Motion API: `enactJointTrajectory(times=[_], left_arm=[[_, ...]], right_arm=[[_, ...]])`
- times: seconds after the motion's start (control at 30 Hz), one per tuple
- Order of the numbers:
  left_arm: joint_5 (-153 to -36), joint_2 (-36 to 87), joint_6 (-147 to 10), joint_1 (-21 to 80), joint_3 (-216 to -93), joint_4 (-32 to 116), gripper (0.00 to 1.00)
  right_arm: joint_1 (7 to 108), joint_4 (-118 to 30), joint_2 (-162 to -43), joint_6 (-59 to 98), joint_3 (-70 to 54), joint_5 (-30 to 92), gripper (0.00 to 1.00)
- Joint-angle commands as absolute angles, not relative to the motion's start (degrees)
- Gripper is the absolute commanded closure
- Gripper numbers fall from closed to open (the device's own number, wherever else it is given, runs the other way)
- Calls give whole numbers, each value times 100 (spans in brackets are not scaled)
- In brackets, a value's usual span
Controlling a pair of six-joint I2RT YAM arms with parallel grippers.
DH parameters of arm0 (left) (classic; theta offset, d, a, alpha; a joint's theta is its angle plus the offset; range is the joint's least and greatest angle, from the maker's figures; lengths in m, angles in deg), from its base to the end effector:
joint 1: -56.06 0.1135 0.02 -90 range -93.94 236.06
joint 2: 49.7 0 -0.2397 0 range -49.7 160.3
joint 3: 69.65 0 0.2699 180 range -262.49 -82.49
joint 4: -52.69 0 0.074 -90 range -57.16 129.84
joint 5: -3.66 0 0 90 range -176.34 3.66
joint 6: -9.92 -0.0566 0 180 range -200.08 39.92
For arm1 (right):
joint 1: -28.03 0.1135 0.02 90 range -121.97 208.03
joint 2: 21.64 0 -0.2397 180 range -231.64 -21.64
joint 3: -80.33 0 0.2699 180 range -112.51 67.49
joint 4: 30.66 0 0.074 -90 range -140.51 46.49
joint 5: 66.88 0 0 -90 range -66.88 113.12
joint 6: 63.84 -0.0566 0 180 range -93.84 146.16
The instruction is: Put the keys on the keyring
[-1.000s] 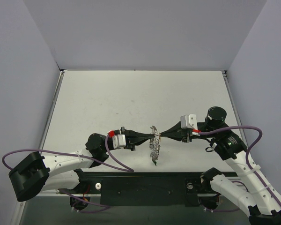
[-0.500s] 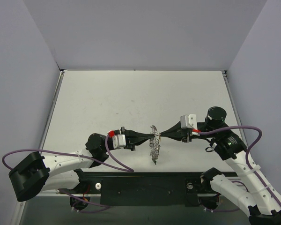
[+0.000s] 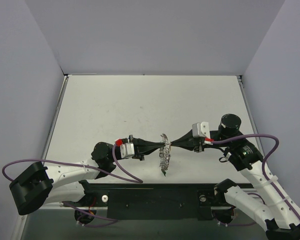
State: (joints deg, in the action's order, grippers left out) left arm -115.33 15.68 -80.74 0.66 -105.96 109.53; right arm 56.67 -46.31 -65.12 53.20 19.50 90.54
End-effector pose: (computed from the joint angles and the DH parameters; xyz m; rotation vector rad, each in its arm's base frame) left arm 0.1281 -0.2340 0.2578 0.9537 0.7664 -1.1148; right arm 0.1499 0.1414 0.3618 -1.4487 0.7593 0.9186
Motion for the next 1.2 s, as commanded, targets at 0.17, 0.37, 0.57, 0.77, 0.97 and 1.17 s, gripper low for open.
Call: enactJointTrajectory(times=[0.17, 0.37, 0.57, 0.77, 0.97, 1.17], left_arm=[[-11631, 1490, -8043, 77, -10763, 11464, 100], [-11622, 1490, -8043, 77, -10745, 11508, 100], [-11640, 1490, -8043, 77, -10745, 11525, 100], [-11649, 1490, -8043, 86, -10763, 11517, 100], [-11648, 1490, -8043, 95, -10763, 11517, 100], [-11640, 1490, -7867, 104, -10763, 11517, 100]], right_arm=[[5774, -4219, -6602, 5182, 2038, 9106, 100], [5774, -4333, -6611, 5182, 2003, 9054, 100], [5774, -4553, -6629, 5173, 1976, 9010, 100], [5800, -4544, -6646, 5129, 1976, 8983, 100], [5818, -4553, -6655, 5103, 1977, 8966, 100], [5818, -4570, -6646, 5112, 1976, 8948, 100]])
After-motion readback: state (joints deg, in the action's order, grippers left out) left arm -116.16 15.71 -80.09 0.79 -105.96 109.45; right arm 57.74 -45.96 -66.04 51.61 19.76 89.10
